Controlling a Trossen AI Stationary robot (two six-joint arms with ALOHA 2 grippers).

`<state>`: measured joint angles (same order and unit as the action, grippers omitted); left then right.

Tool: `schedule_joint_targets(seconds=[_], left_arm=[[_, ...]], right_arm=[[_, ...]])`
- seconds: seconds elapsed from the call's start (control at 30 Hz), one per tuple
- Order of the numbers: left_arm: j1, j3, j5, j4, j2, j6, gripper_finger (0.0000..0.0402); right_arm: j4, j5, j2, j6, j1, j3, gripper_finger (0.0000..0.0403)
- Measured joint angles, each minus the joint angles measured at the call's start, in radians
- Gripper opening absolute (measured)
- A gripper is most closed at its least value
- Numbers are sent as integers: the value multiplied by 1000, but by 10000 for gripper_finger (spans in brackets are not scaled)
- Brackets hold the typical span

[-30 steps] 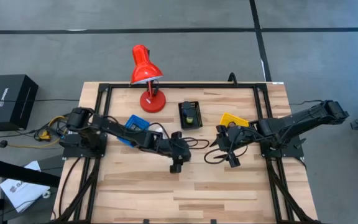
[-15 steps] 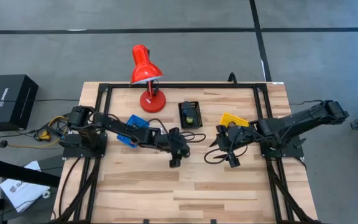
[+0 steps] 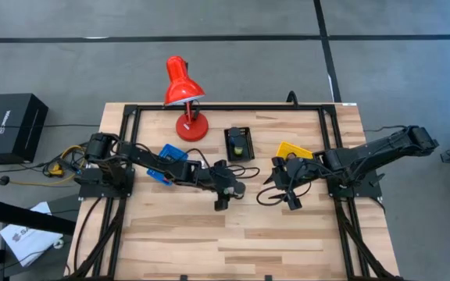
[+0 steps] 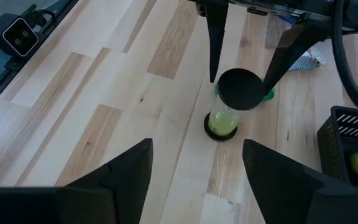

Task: Pick & Place Office items
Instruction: Put the yellow hourglass into the black basket

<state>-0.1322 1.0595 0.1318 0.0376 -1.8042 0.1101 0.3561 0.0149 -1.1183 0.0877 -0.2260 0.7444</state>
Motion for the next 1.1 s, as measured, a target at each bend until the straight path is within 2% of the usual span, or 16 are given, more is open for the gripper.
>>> schedule_joint_targets(seconds=[0.13,0.33,0.67,0.9,1.1], left_arm=[[0,0,0,2,1,0,266],[0,0,2,-9,69,-10,265],[0,-1,1,-39,302,-27,264],[0,-18,1,-78,432,-29,264],[0,-119,1,-79,509,-76,264]], right_arm=[[0,0,0,0,0,0,240],[-14,0,0,0,0,0,240],[-158,0,-2,-41,0,0,240],[-332,-70,-114,-57,14,0,240],[-531,-71,-278,-128,62,0,240]])
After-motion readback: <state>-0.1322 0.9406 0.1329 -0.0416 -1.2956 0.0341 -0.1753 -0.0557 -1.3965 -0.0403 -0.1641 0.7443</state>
